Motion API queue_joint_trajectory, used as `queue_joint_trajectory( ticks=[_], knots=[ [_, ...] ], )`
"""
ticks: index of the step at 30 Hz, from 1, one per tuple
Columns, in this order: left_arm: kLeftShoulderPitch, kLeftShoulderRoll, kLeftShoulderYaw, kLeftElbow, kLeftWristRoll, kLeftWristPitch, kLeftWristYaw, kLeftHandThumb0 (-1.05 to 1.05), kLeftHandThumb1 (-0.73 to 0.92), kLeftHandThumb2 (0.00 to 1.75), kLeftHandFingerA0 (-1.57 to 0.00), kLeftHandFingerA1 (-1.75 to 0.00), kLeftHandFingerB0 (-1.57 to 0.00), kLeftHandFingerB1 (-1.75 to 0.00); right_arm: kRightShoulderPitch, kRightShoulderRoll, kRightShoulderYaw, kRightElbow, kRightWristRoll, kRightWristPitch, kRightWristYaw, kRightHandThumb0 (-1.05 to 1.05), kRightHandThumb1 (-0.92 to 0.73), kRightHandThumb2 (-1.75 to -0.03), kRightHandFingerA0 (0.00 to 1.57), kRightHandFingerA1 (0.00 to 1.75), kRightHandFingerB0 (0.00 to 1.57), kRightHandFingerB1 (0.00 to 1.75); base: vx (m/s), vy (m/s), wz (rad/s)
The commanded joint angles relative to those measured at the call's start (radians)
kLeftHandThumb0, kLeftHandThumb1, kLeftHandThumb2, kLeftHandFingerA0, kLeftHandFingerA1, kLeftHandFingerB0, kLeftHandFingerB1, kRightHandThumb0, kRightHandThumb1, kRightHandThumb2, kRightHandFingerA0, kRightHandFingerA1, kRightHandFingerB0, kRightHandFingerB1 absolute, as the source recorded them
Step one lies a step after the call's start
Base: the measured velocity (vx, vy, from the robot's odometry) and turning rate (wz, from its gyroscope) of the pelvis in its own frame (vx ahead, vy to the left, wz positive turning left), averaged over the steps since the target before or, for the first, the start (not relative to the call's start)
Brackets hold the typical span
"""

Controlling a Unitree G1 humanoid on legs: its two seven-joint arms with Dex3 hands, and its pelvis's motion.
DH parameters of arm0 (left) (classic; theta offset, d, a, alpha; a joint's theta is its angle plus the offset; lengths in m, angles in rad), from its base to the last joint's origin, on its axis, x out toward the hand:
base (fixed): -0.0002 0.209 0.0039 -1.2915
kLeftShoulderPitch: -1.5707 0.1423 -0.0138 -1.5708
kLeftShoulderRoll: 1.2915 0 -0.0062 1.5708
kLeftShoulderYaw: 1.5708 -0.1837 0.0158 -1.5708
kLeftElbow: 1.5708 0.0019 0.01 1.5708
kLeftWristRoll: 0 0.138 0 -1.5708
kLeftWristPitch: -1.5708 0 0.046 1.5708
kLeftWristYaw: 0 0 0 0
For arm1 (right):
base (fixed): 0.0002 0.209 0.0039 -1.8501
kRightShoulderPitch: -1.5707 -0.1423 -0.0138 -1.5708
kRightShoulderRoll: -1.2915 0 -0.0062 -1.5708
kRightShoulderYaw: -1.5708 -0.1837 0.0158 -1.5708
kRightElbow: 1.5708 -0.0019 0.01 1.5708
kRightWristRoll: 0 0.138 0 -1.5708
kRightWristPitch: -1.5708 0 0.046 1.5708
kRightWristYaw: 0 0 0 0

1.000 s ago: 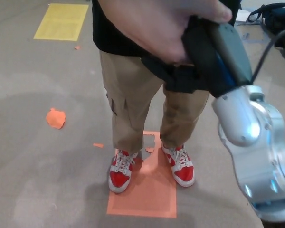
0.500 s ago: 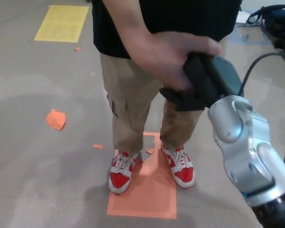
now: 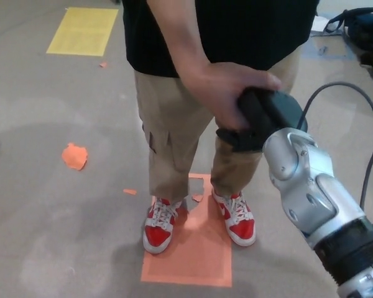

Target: The robot extends its right arm to grab a person's hand and shakes it

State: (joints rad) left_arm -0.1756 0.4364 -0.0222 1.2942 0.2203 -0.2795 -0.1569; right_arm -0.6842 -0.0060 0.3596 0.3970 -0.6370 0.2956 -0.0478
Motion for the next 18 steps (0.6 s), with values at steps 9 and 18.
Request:
queue_joint_trajectory(
  ticks=[9, 18],
  knots=[
    [-0.001, 0.029, -0.015, 0.008, 0.016, 0.009, 0.0, -0.62, 0.92, 0.69, -0.3, -0.32, -0.24, -0.3, 0.227, -0.03, 0.026, -0.966, -0.108, 0.065, 0.151, -0.35, -0.84, -0.65, 0.88, 1.19, 0.51, 0.38, 0.0, 0.0, 0.0],
    [0.003, 0.027, -0.003, 0.005, 0.0, 0.003, -0.011, -0.63, 0.9, 0.68, -0.32, -0.33, -0.23, -0.3, 0.259, -0.019, 0.037, -1.257, -0.168, 0.024, 0.187, -0.34, -0.81, -0.63, 0.91, 1.04, 0.53, 0.38, 0.0, 0.0, 0.0]
  ],
)
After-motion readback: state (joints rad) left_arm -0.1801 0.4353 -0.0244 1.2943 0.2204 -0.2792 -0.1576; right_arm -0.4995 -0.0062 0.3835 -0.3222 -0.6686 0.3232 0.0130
